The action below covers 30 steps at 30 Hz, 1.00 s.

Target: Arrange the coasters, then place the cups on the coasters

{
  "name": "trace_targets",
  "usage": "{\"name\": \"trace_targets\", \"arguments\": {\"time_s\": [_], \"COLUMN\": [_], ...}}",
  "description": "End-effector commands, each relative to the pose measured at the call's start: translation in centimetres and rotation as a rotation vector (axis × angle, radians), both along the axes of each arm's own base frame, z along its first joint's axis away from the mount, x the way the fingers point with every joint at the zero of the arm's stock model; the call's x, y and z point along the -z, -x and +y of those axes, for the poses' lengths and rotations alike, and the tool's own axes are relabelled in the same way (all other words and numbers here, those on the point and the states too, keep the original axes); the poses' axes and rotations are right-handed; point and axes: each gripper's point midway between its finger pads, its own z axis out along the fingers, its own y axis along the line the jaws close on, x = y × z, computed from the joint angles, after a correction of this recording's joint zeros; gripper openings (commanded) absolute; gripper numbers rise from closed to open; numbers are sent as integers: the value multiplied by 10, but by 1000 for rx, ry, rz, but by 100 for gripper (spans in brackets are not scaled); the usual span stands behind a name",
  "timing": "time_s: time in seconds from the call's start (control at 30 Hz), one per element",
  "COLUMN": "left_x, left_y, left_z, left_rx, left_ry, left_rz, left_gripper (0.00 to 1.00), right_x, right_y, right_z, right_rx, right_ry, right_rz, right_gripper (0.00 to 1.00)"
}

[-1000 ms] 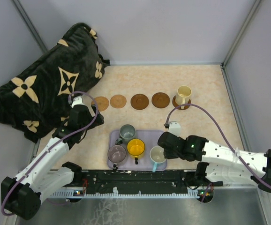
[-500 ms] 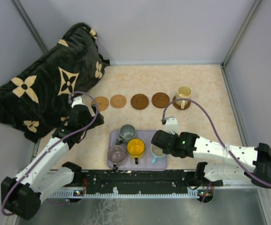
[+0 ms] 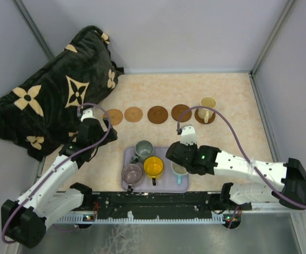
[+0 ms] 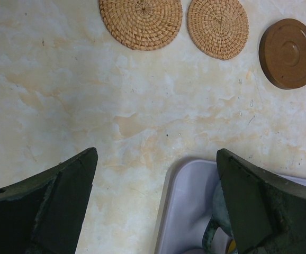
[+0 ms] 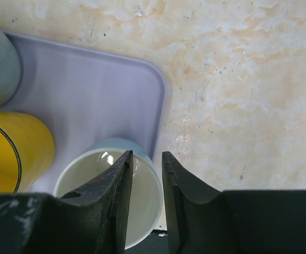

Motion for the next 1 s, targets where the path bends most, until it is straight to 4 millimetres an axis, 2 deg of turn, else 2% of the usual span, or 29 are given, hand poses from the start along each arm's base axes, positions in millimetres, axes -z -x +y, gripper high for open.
{"name": "trace_targets", "arguments": {"time_s": [0.0, 0.2, 0.3, 0.4, 0.53, 0.7, 0.83, 0.97], "left_x": [-10, -10, -16, -22, -23, -21, -20, -21], "left_y": [-5, -3, -3, -2, 0, 3, 5, 5], "left_z": [-1, -5, -6, -4, -4, -5, -4, -6], "left_rx": [6, 19, 22, 20, 21, 27, 35, 44], "left_ry": [-1, 19, 27, 27, 34, 37, 25, 28], "left_rz": [-38, -32, -50, -62, -64, -47, -40, -41], "left_gripper": [100, 100, 100, 100, 100, 100, 100, 100], "right_x": [-38, -63, -73, -77, -64, -43, -25, -16], "right_y": [-15, -7, 7, 31, 62, 91, 109, 118], "right_z": [11, 8, 9, 17, 27, 35, 41, 41], "right_rx": [-4, 16, 4, -37, -63, -24, 8, 59], "right_ry": [-85, -176, -247, -301, -269, -207, -162, -87], "right_rz": [-120, -103, -58, -12, 44, 71, 88, 63], "right_gripper": [31, 32, 34, 39, 46, 50, 50, 52]}}
